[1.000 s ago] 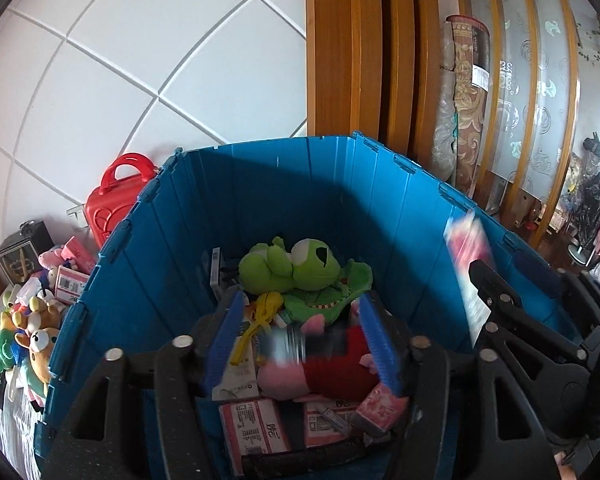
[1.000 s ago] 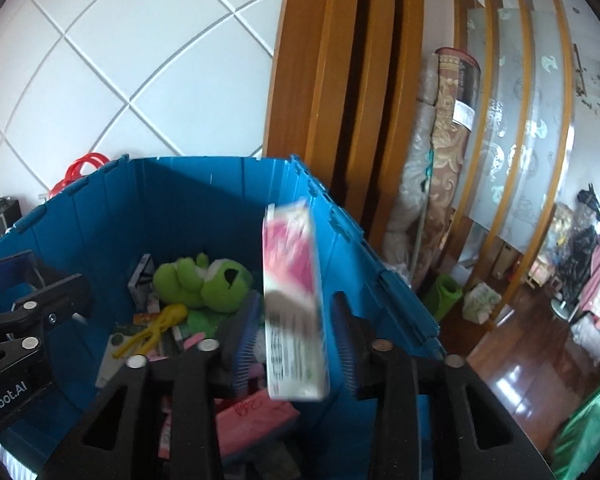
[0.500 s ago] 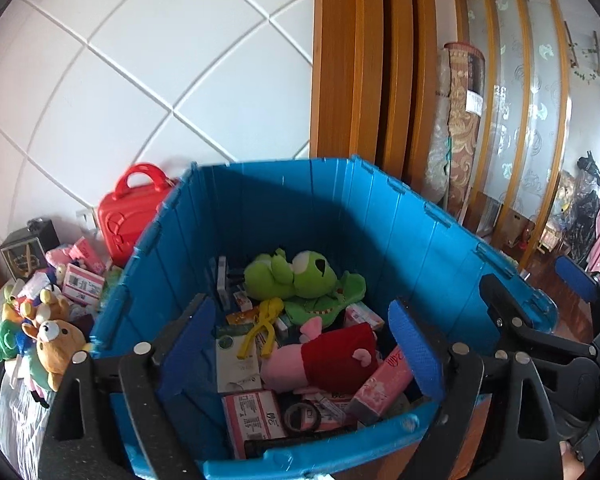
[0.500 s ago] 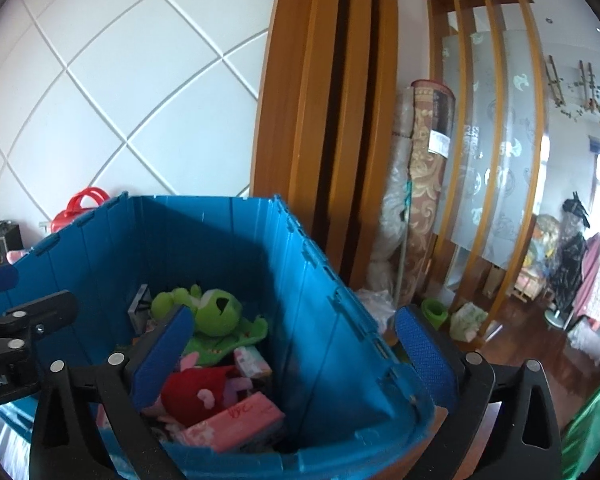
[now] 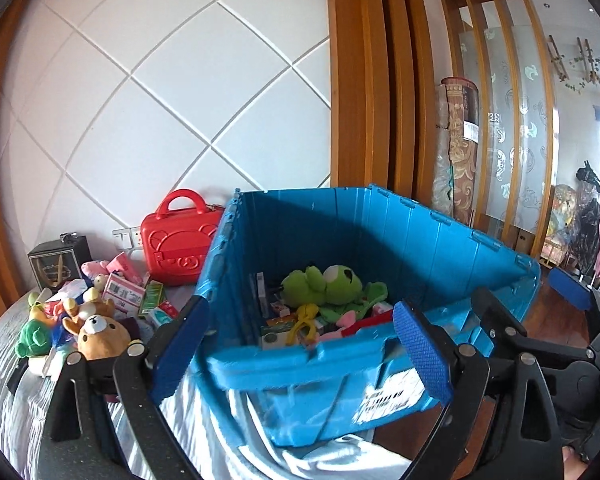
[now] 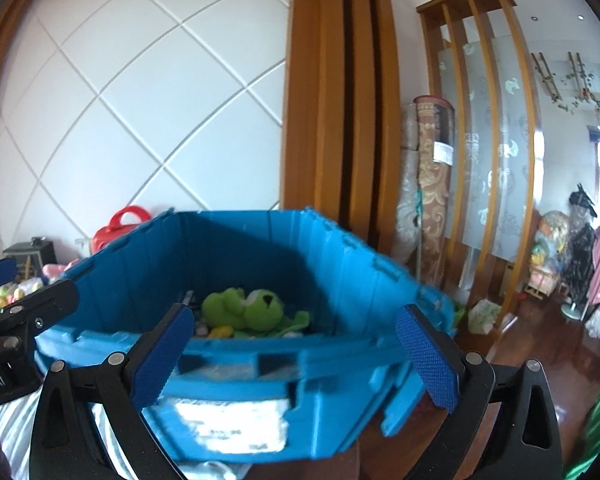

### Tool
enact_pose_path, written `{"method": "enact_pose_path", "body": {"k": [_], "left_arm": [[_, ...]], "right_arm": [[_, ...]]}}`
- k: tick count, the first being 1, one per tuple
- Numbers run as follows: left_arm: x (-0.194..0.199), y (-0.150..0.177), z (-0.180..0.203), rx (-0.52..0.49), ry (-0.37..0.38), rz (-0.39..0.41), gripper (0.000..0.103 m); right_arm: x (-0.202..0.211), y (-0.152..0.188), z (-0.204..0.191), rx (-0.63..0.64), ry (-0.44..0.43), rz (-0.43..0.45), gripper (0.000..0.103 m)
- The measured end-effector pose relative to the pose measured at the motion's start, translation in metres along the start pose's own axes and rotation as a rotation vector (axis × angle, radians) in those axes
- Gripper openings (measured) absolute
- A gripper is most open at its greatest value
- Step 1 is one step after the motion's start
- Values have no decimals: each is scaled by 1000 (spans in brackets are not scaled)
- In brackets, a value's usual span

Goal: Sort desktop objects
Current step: 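Move both grippers back over the pile on the bed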

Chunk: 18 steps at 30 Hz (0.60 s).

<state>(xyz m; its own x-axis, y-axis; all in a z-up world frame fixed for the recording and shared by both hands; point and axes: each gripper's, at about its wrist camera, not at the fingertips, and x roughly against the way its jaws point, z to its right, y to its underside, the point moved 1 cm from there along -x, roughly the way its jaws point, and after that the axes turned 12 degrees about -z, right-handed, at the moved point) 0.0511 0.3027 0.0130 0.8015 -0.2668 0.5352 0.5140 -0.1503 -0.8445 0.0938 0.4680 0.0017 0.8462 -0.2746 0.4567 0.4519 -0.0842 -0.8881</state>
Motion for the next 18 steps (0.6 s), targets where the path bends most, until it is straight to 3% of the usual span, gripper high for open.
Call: {"method": "enact_pose_path", "body": {"k": [7,18], "left_arm": [[34,25,-74,55,-23,-8,94],[94,79,-207,148,-138,-39,94]], "right_arm": [[27,5,-67,41,-39,-12,103],[79,34,-206,146,-108,-56,103]]}}
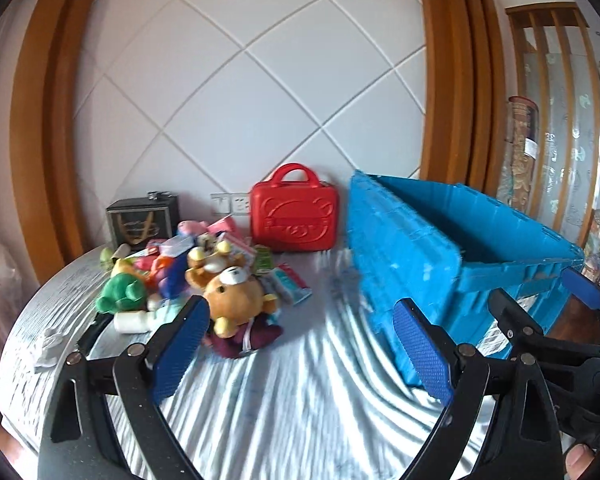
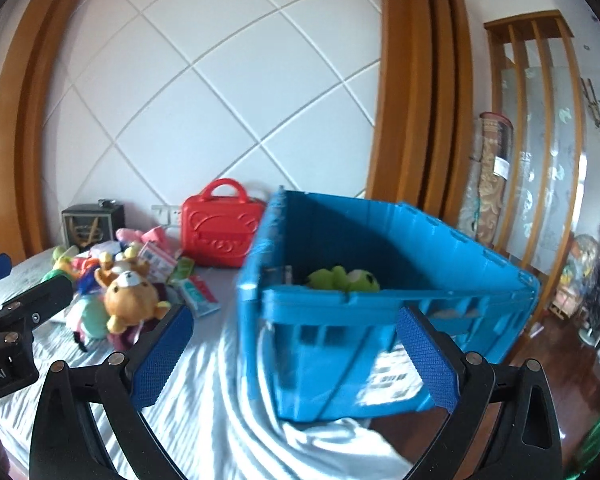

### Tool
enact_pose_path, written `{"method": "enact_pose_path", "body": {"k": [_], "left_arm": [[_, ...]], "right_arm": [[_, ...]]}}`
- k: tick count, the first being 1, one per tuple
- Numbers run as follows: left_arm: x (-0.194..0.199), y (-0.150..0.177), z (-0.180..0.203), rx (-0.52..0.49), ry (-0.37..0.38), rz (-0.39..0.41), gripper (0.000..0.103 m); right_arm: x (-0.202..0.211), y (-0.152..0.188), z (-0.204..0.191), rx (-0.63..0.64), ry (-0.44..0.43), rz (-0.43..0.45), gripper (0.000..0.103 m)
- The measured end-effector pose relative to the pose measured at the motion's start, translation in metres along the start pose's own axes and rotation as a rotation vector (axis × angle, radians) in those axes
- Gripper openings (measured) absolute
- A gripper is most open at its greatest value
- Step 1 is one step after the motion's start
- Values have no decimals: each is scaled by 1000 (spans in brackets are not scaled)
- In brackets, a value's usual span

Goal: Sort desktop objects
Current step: 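Move both grippers back over the pile on the bed, then move both grippers toward the brown teddy bear plush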

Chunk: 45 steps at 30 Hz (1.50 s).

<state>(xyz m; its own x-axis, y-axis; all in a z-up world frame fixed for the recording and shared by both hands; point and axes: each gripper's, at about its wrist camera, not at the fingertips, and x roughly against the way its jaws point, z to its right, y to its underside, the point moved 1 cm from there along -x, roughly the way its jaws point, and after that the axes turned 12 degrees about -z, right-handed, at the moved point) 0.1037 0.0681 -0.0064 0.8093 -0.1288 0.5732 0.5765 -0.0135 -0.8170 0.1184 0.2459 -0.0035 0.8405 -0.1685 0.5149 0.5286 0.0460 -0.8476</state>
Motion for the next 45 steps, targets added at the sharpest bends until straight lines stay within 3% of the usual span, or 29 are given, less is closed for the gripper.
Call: {"method": "enact_pose_path", "body": {"k": [7,14,24,33,38,45], "left_arm": [[0,13,-62,45,-38,-40,94],[-24,11,-104,104,-92,-74,94],[-103,-11,-168,192,-269,-146,94],[-169,1,-216,232,-377,-284,94],[-197,-2,-231,219,-349,-328,94],[-236,-24,-235,127,-240,-330,94]], "right_arm": [[4,6,-58,38,-24,-34,103],[-24,-4,-90,86,-59,-60,103],[-129,-38,-123,125,-211,-124,103],[-221,-42,-157,158,-327,-284,103],[-244,-38,-176,170,-346,-345,103],[-265,-37,-206,129,-345,-404,103]]}}
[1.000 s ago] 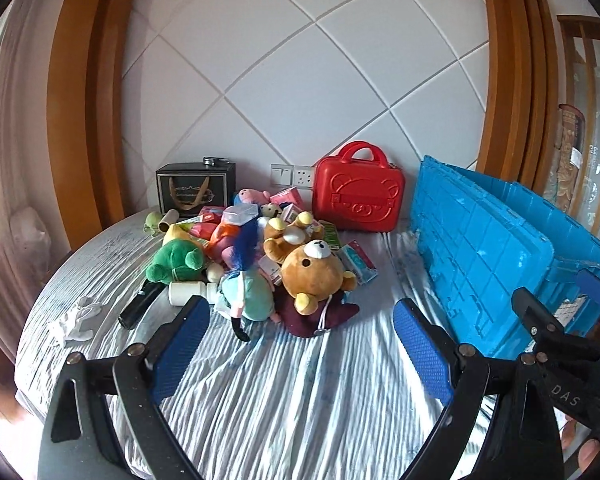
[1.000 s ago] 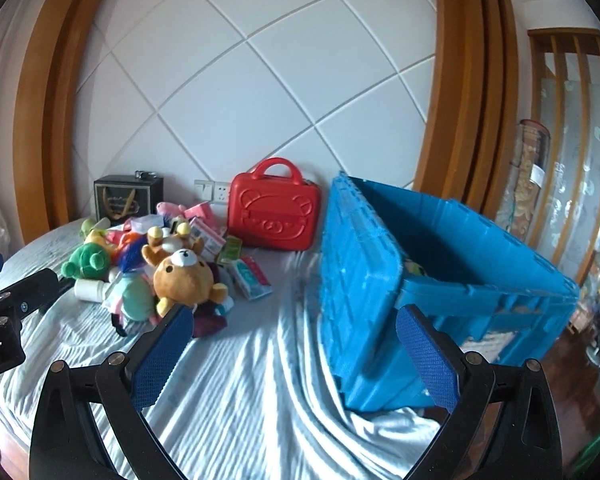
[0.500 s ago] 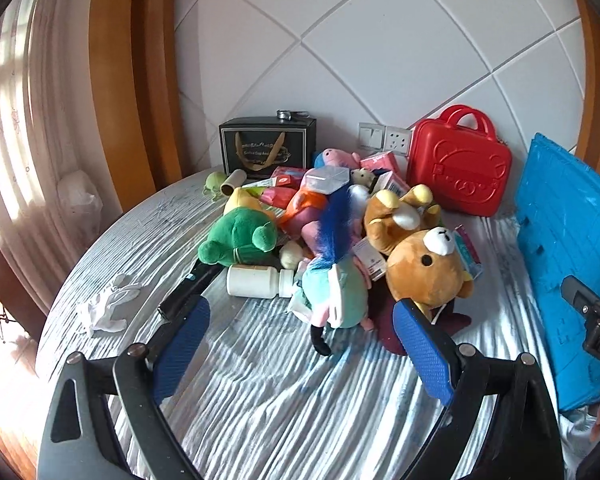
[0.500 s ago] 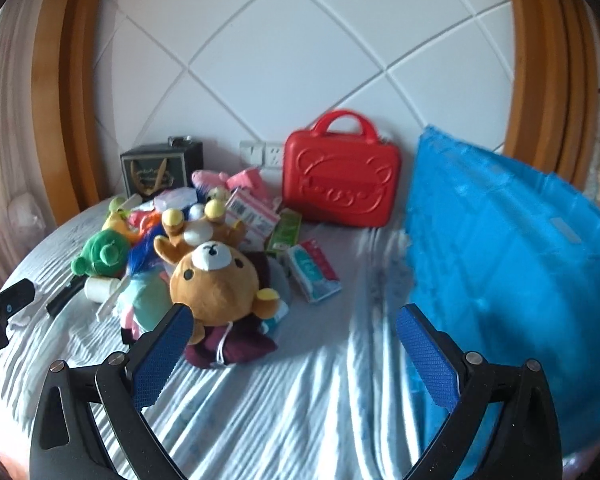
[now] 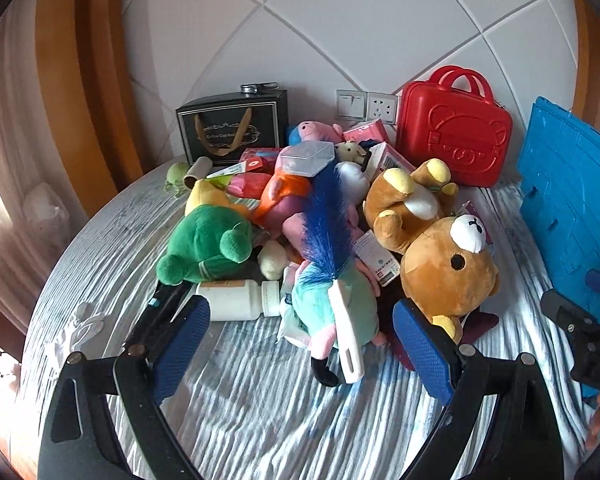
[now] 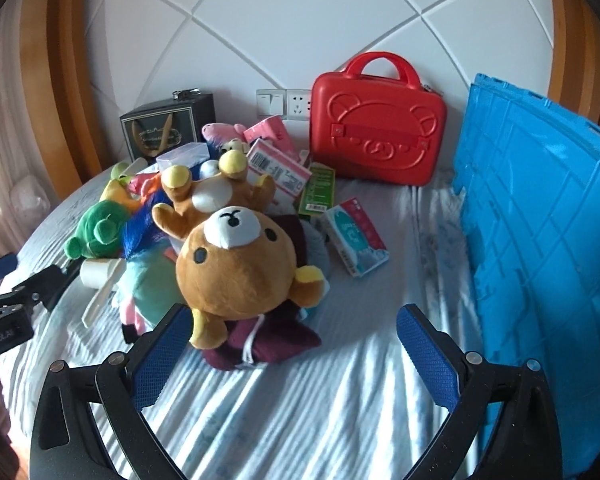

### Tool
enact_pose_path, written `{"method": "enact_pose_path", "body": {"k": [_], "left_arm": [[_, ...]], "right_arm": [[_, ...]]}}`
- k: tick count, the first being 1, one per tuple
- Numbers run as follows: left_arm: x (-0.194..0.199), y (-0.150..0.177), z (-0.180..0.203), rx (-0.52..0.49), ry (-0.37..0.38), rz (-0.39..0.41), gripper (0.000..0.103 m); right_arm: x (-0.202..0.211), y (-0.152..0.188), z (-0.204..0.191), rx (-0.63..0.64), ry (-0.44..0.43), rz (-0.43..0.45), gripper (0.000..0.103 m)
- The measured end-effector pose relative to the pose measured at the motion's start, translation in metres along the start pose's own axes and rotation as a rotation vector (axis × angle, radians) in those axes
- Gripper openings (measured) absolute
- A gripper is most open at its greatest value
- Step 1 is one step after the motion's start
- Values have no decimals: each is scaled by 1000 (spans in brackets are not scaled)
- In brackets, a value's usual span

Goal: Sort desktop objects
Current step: 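Move both grippers toward the brown teddy bear plush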

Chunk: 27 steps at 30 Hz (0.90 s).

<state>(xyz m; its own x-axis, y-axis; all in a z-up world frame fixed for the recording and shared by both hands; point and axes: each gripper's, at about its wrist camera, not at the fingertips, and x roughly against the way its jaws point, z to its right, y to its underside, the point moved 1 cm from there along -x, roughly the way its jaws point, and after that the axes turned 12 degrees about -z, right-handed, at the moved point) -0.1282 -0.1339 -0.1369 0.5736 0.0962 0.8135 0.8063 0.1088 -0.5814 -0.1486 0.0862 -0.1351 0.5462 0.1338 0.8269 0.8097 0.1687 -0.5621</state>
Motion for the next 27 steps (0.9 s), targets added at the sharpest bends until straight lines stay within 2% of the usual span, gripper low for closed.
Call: {"method": "enact_pose_path", "body": {"k": [2,3,4,5,11,12,13,15,18,21,24,27], "left_arm": [[-10,-6,1,-27,19,-11,94],[-16,-8,1,-44,31,-17,94],[-19,-10,1,-56,38,-20,94],[-24,-11,1,-71,43,-23,94],[-43,-21,-3,-124,65,-38,94],[-46,-22,-2,-129,70,-39,94],[-48,-23,-1,-133,74,-41,94],[-51,-26,2,-141,82,-42,94],[-54,-28,13,-145,104,-46,94],[-55,-27,29,-152,137,-55,94],[-51,-25,50,-168,165,-54,94],[-41,-24,67,-192,193,-39,94]], "right_arm": [[-12,-2,-6,-26,0,-23,100],[-18,-2,-10,-36,-6,-35,90],[-24,-2,-13,-46,-14,-47,75],[-31,-2,-17,-56,-23,-65,70],[-77,6,-43,-88,-114,-164,65],[-84,7,-46,-86,-113,-177,55],[-91,7,-47,-87,-118,-195,40],[-103,9,-46,-84,-123,-231,30],[-99,14,-44,8,-1,-224,24],[-95,22,-19,44,85,-229,23],[-97,27,8,39,114,-252,23],[-95,31,27,34,102,-255,23]]}}
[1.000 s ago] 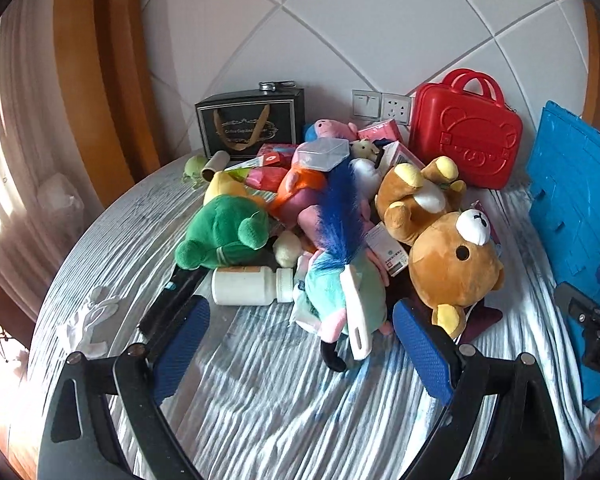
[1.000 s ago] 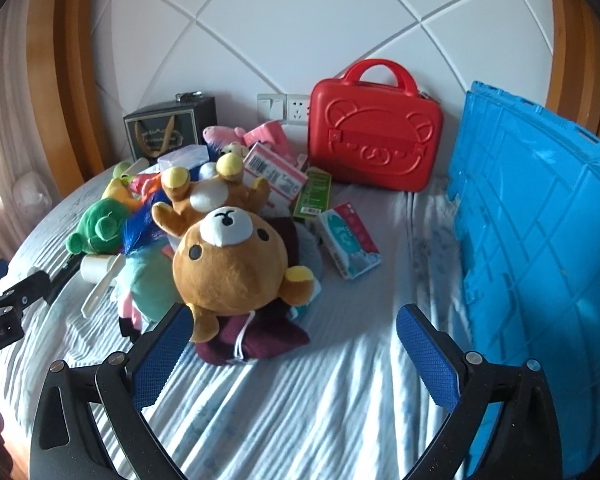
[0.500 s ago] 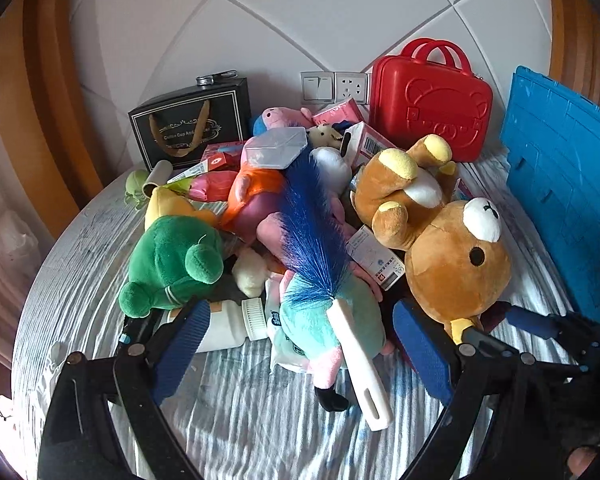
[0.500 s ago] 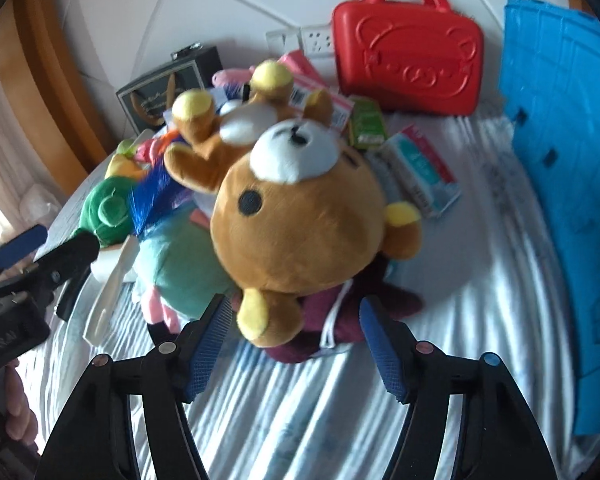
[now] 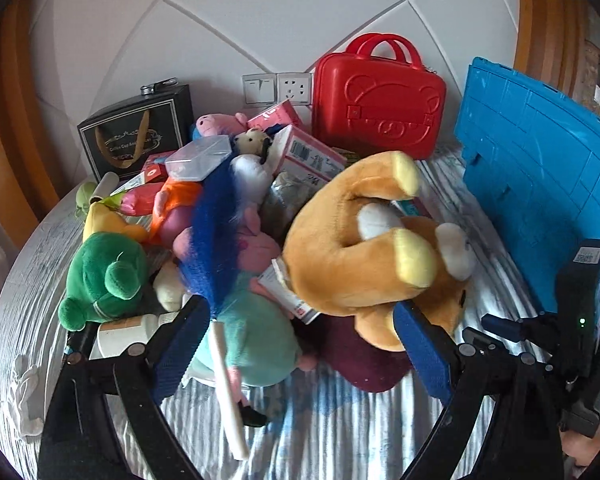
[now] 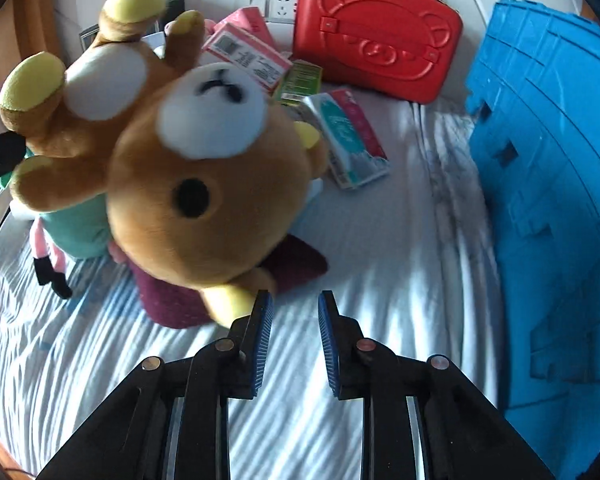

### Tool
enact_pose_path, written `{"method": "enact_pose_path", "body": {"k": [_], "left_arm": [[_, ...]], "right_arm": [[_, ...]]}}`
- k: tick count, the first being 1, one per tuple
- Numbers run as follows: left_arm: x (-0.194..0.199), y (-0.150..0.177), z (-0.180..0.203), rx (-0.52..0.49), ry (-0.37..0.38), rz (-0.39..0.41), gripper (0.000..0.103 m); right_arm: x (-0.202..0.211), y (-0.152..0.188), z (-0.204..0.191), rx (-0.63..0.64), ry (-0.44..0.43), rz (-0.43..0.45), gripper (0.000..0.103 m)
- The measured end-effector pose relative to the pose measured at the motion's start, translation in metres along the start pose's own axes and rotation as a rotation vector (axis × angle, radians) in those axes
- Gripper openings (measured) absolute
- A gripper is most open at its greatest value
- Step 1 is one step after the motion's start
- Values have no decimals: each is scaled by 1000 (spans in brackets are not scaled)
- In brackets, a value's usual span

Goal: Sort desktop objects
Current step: 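Move both grippers toward the brown teddy bear plush, then grasp the brown teddy bear plush with both grippers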

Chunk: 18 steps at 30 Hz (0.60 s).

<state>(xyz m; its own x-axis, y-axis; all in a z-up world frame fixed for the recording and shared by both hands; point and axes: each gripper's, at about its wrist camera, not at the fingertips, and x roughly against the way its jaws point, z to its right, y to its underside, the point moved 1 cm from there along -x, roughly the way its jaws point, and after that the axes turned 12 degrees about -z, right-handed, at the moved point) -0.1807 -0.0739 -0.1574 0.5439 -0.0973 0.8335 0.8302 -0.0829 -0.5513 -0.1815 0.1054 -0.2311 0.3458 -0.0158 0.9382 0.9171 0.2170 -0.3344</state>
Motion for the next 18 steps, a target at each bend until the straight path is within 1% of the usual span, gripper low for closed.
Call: {"method": "enact_pose_path", "body": {"k": [2,3,5,7,8,9,10,11,12,14,15,16,17,18], "left_arm": [[9,0,10,-11,27,19,94],[16,0,15,-19,20,38,94],[20,-4,23,-46,-41,62,94],[12,-17,25,-58,-133,63,94],[5,-24,24,-59,-163,53,90],[-5,-29,22,-62,-174,23,86],[-14,-30,19,-58,-167,-23,69],[-18,-27,15,-48,-139,-56,57],[-22,-19,11,-32,-107,-83,56],[-27,0,7,-25,-82,-114,56],[-30,10,5,-27,-71,-130,56],[-34,18,4,-28,-66,-145,56],[-35,25,1,-33,-64,-155,56],[-35,30,-1,-36,-64,-158,56]], "right_arm": [[0,1,6,6,-13,4,23],[0,2,8,7,-20,5,23],[-1,5,11,3,-45,4,23],[0,6,13,-2,-69,3,23],[2,4,13,-5,-80,7,23],[4,4,12,-10,-91,12,24],[10,4,11,-18,-109,23,24],[15,4,11,-25,-125,34,25],[20,3,10,-35,-142,50,29],[30,1,9,-56,-180,78,39],[34,-1,7,-67,-204,86,47],[36,-2,4,-74,-229,91,55],[37,-4,1,-78,-256,95,59],[39,-4,-4,-82,-286,98,65]]}}
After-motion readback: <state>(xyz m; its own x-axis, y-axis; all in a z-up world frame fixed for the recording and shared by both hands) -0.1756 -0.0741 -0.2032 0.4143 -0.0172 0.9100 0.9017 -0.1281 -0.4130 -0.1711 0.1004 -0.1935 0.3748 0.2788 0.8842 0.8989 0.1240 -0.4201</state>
